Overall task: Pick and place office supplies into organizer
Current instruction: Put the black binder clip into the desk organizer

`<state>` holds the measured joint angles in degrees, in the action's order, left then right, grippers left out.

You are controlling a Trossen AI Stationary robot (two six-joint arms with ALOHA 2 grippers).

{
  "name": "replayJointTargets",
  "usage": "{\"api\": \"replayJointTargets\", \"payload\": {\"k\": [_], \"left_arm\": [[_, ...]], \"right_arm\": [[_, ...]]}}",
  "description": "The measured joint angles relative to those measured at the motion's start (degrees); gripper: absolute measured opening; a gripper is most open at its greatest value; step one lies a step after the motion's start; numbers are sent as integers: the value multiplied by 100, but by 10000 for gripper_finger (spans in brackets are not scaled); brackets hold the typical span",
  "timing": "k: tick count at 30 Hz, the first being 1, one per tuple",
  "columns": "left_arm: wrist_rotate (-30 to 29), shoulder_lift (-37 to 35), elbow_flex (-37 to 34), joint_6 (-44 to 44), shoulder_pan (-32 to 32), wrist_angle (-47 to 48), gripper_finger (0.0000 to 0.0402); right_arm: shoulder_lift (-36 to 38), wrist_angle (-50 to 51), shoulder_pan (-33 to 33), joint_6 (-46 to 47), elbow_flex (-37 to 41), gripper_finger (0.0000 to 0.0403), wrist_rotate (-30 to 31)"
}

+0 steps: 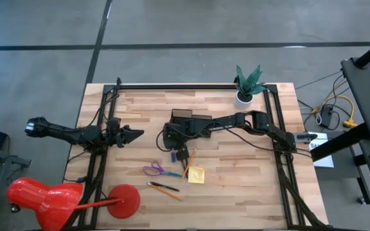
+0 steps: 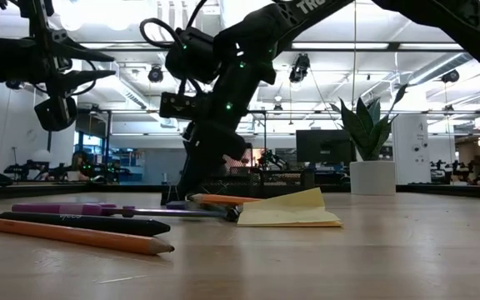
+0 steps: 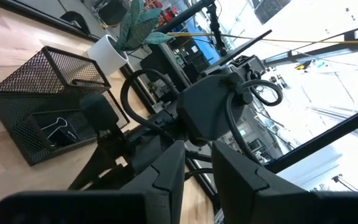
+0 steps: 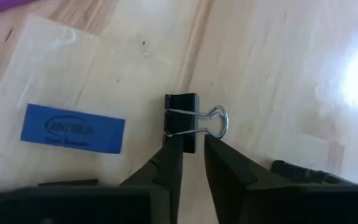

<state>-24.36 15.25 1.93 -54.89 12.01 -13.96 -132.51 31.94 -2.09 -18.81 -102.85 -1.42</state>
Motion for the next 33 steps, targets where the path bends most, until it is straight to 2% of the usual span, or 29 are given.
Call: {"api": "replayJointTargets", "payload": {"k": [3,7,11,19,26,33], "left_arm": [[0,-2,0,0,-1,-2,66],[0,-2,0,0,-2,-2,66],[0,0,0,2,-2,-2,66],[0,7,0,4,-2,-7,66],[0,9,0,13,0,-4,66],[0,9,0,13,0,-4,66]], "right_arm": [[0,-1,4,-83,0,73,1],[2,-169,-20,408,0,73,19],[2,-419,-66,619,-4,79,410],[15,-433,-92,620,-96,125,420],[15,-810,-44,164,-94,154,403],[15,-1137,20,-674,-84,162,169]]}}
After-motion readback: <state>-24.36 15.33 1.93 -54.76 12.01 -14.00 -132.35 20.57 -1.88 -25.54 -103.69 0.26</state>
